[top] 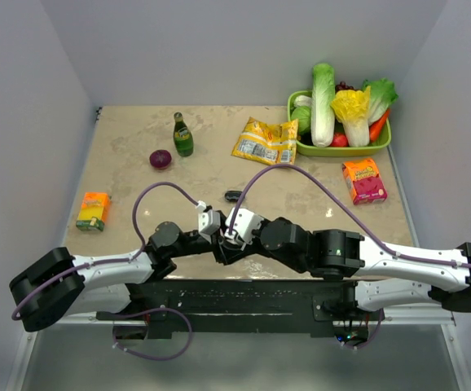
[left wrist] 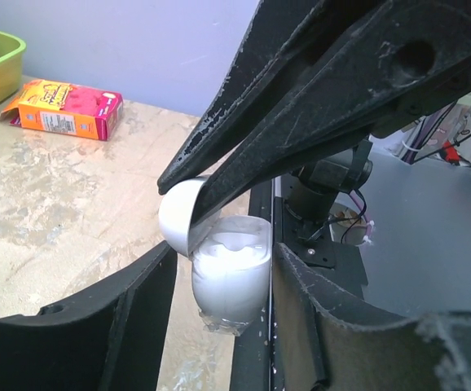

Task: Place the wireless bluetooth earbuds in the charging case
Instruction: Adjust the charging case.

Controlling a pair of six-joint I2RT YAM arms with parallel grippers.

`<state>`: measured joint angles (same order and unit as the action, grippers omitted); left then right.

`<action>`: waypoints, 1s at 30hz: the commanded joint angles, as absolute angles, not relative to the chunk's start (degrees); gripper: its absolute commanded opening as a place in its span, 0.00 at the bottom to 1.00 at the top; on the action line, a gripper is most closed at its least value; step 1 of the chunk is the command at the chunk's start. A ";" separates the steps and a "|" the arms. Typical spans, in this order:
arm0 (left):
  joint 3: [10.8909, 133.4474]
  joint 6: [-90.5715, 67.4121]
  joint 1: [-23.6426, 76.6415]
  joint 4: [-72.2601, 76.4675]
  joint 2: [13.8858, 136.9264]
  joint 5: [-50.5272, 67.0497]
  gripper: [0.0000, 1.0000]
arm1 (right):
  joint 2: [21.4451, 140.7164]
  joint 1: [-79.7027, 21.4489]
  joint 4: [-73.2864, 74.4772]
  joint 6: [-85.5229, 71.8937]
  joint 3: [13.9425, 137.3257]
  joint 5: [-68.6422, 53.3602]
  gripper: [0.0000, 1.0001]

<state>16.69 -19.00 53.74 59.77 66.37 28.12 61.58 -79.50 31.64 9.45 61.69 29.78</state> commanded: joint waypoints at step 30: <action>19.16 -18.37 50.89 61.08 65.21 27.07 0.52 | 59.24 -80.68 29.62 8.17 62.49 26.89 0.00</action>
<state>17.06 -19.49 52.12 59.90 65.65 29.23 60.82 -79.99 31.51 9.45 61.69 30.02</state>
